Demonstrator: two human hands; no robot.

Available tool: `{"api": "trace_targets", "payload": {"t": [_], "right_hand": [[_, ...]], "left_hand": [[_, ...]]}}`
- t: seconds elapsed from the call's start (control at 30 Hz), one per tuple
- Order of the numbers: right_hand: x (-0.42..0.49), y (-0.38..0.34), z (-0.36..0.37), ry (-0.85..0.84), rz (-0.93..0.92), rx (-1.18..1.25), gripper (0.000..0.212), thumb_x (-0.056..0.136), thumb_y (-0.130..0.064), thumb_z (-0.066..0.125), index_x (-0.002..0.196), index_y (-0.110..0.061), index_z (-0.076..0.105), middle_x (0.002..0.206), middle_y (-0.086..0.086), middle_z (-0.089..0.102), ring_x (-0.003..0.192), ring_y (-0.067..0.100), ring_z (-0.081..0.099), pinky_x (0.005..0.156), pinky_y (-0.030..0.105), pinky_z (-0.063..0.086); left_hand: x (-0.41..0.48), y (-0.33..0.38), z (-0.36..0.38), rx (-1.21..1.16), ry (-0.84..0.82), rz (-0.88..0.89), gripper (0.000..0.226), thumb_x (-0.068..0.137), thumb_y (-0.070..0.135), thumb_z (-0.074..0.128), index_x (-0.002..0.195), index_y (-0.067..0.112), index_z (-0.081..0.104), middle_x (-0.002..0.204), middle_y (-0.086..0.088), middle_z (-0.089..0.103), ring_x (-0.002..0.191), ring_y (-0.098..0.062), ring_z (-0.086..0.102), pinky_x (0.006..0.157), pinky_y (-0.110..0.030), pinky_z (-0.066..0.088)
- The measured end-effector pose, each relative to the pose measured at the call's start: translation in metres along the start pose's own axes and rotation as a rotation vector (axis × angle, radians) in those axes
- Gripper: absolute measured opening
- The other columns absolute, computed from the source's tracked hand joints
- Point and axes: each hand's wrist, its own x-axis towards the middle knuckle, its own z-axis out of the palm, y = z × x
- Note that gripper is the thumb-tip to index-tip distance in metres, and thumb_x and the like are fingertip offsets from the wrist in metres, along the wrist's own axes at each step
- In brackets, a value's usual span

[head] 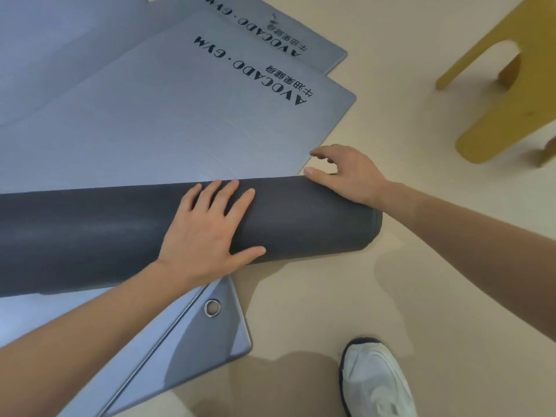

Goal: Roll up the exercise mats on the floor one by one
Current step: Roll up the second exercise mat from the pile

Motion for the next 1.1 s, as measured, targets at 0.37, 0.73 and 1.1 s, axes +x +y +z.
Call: {"api": "trace_targets", "payload": {"t": [0.37,0.73,1.1], "right_hand": [[-0.071,0.070,0.043,0.162,0.147,0.395,0.106,0.073,-0.072,0.068,0.158,-0.056,0.007,0.133,-0.004,0.044,0.123,0.012,0.050,0.114,0.040,0.042],[-0.053,0.064,0.031,0.178,0.153,0.414,0.095,0.082,-0.053,0.077,0.154,-0.064,0.015,0.127,0.000,0.054,0.110,0.021,0.056,0.104,0.048,0.049],[-0.057,0.008,-0.031,0.088,0.282,0.490,0.084,0.083,-0.049,0.081,0.155,-0.038,0.039,0.134,-0.016,0.061,0.122,0.010,0.060,0.106,0.033,0.051]], "left_hand": [[0.103,-0.063,-0.022,-0.134,0.023,-0.038,0.091,0.085,0.086,0.020,0.134,0.022,0.063,0.135,-0.001,0.066,0.120,-0.030,0.059,0.097,-0.045,0.043],[0.067,0.021,0.014,0.012,0.160,0.100,0.100,0.080,0.071,0.065,0.160,0.018,0.035,0.165,-0.020,0.030,0.151,-0.046,0.027,0.121,-0.064,0.020],[0.053,0.042,-0.039,-0.294,0.180,-0.066,0.063,0.085,0.053,0.070,0.139,0.023,0.061,0.151,-0.011,0.052,0.138,-0.039,0.045,0.105,-0.053,0.039]]}}
